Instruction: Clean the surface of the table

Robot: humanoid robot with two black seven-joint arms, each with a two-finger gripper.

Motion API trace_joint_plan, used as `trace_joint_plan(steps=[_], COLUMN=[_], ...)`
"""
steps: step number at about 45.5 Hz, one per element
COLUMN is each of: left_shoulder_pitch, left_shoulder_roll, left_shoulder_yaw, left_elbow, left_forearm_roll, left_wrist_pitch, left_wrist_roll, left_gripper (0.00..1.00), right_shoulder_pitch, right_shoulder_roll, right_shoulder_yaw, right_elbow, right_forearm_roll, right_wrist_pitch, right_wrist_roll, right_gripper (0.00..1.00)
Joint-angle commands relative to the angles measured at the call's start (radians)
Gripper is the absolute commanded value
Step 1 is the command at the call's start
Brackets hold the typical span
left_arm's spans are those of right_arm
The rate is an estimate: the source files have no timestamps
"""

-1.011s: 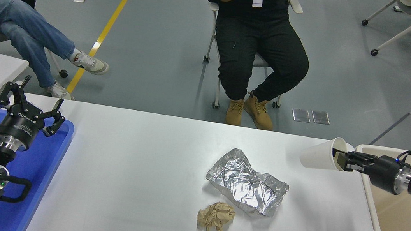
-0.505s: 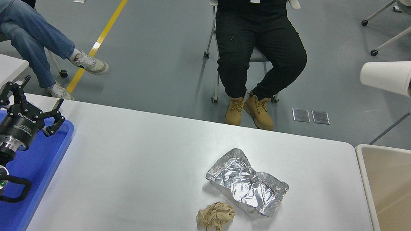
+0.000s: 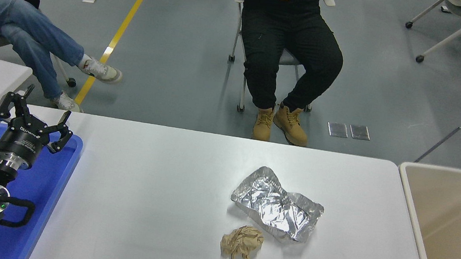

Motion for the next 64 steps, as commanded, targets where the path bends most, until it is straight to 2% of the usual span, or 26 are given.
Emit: trace_joint_plan(steps=[1, 16, 28, 42, 55, 64], left_shoulder_pitch=[0.0, 0.0, 0.0, 0.0, 0.0, 0.0], left_shoulder_roll=[0.0, 0.0, 0.0, 0.0, 0.0, 0.0], left_shoulder_yaw=[0.0, 0.0, 0.0, 0.0, 0.0, 0.0], left_elbow=[0.0, 0.0, 0.0, 0.0, 0.0, 0.0], left_forearm_roll=[0.0, 0.0, 0.0, 0.0, 0.0, 0.0], left_wrist_pitch=[0.0, 0.0, 0.0, 0.0, 0.0, 0.0], left_wrist_roll=[0.0, 0.0, 0.0, 0.0, 0.0, 0.0], left_gripper=[1.0, 1.0, 1.0, 1.0, 1.0, 1.0], right_shoulder_pitch=[-0.049, -0.231, -0.352, -0.454, -0.512, -0.517], right_shoulder_roll=[0.026, 0.094, 0.141, 0.227, 0.325, 0.332], right_shoulder_yaw=[0.003, 0.004, 0.017, 0.02, 0.024, 0.024], right_elbow=[-0.08, -0.169, -0.169, -0.167, -0.167, -0.167], right_forearm_roll=[0.012, 0.014, 0.092, 0.098, 0.098, 0.097], right_wrist_pitch=[0.011, -0.018, -0.046, -0.081, -0.136, -0.141], right_wrist_roll=[-0.211, -0.356, -0.363, -0.363, -0.363, -0.363], right_gripper=[0.0, 0.0, 0.0, 0.0, 0.0, 0.0])
